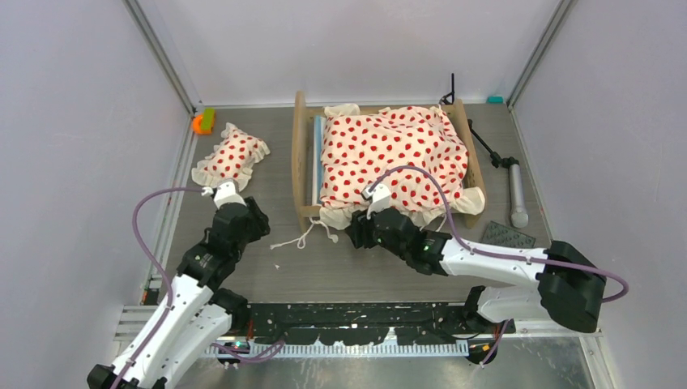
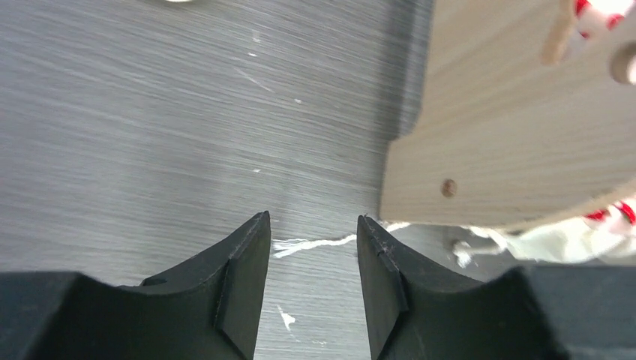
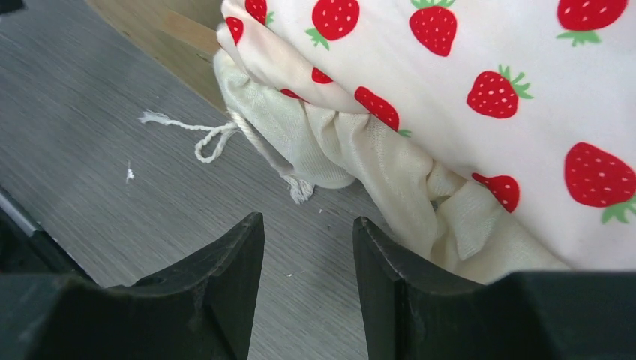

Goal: Set up the pet bed
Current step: Tie the ropes to the bed frame, then adjust the mattress on the bed frame.

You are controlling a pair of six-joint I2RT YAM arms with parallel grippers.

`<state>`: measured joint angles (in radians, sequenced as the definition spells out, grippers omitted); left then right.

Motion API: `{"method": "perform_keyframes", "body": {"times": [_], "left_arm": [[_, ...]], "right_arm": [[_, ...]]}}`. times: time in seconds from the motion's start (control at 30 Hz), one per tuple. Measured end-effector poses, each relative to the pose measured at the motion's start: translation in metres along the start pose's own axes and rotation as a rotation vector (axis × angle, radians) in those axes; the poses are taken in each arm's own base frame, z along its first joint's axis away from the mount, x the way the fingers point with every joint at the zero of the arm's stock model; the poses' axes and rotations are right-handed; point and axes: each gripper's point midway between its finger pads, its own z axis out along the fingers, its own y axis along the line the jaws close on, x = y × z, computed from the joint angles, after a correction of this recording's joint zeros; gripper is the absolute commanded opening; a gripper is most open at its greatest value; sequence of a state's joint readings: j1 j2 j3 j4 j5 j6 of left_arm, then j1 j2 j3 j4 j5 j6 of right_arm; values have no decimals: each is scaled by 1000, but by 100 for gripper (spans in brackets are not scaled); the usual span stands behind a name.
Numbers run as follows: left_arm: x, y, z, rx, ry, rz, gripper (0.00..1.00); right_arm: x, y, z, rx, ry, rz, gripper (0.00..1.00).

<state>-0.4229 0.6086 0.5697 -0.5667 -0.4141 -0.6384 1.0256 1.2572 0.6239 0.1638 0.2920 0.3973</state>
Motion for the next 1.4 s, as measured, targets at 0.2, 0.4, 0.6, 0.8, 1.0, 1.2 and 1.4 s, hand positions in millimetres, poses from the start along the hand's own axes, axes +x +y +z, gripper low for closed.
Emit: {"method": "perform_keyframes", "body": {"times": [0.2, 0.4, 0.6, 0.8, 1.0, 1.2, 1.4], "left_arm": [[23, -30, 9, 137, 126, 39, 49], [18, -26, 16, 49, 181, 84, 55], [-50, -34, 20, -19, 72, -2, 70], [-99, -3, 49, -185, 36, -74, 82], [-121, 23, 96, -291, 29, -63, 88], [-148, 25, 175, -317, 29, -2, 90], [-152, 51, 241, -371, 68, 16, 90]], "right_arm": [[-14, 2, -15, -11, -30, 39, 53], [-10, -12, -35, 50, 6, 72, 56], [-18, -26, -65, 107, -16, 168, 80], [-30, -33, -94, 104, -60, 215, 80], [-21, -33, -98, 102, -4, 186, 80], [-14, -38, -100, 121, 27, 148, 79], [-36, -47, -112, 190, 9, 108, 78]]}}
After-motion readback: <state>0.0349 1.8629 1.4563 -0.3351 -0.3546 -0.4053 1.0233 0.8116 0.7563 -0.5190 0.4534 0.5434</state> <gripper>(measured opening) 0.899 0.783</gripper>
